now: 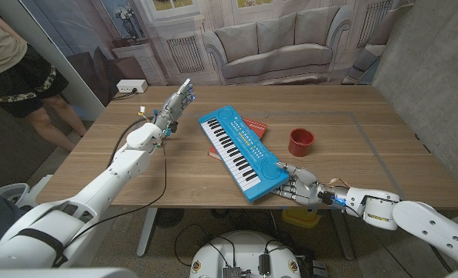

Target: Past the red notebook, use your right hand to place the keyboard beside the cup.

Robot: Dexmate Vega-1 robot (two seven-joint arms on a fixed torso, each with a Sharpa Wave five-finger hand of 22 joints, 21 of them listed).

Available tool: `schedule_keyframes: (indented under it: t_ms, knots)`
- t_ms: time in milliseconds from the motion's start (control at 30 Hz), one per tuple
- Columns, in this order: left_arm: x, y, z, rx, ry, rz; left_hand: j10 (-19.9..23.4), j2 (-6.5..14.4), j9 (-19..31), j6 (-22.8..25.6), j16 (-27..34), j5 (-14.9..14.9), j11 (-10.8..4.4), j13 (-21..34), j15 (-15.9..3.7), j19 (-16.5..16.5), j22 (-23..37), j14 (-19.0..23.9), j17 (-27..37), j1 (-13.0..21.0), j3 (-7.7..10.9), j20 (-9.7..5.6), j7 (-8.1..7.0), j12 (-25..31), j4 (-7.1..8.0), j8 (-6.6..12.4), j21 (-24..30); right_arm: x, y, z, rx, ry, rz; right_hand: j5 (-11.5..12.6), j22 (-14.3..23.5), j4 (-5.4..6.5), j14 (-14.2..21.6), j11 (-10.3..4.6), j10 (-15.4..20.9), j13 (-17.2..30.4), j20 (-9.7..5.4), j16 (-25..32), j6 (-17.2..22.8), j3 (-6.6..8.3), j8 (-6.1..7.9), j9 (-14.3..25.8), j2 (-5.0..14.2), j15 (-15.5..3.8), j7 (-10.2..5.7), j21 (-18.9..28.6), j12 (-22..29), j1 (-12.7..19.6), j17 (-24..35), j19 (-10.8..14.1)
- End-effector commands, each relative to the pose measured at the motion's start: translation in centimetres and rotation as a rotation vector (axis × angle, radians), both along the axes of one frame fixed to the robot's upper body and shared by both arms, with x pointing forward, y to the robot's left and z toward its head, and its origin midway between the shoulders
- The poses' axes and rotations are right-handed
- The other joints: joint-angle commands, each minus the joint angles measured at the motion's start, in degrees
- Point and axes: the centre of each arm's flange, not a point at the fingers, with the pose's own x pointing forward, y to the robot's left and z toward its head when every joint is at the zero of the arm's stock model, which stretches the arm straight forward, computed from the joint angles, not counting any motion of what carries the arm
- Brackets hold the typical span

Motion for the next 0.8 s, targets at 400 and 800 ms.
schedule_keyframes:
  t_ms: [400,800]
  knots:
    - [0.1,0.69,-0.45,-0.015,0.011,0.009,-0.5,0.0,0.2,-0.5,-0.2,-0.2,0.07,0.2,0.03,0.0,0.1,-0.6,0.2,0.7,-0.34,0.8,0.36,-0.1,-0.18,0.05,0.0,0.74,0.91,0.65,-0.057,0.029,-0.011,0.4,0.2,-0.05,2.0,-0.82,1.6,0.2,-2.01,0.8,1.4,0.08,0.7,0.1,0.98,-1.55,-0.79,0.8,1.1,2.5,0.5,0.8]
    - [0.22,0.92,-0.1,-0.008,0.007,0.004,-0.6,0.0,0.2,-0.4,-0.1,-0.2,0.06,0.2,0.02,0.1,0.1,-0.5,0.2,0.9,-0.43,1.12,0.31,-0.1,-0.22,0.11,0.0,0.88,1.58,0.67,-0.057,0.046,-0.028,0.3,0.4,0.37,4.5,-1.38,3.8,0.2,-2.25,1.5,3.5,-0.36,1.45,0.2,1.71,-1.95,-1.12,1.5,1.9,3.1,0.7,2.5]
